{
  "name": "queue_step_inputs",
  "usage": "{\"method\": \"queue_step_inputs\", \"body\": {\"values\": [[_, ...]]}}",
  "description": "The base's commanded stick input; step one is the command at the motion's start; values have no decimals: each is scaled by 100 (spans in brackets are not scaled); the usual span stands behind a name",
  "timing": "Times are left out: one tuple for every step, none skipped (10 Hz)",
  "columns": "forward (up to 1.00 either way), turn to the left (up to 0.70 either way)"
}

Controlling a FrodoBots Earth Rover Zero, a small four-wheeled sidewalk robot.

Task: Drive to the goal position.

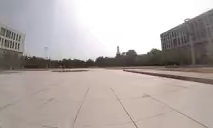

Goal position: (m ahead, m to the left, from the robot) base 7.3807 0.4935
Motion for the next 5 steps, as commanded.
{"method": "queue_step_inputs", "body": {"values": [[70, 0], [70, 0], [70, 0], [70, 0], [70, 0]]}}
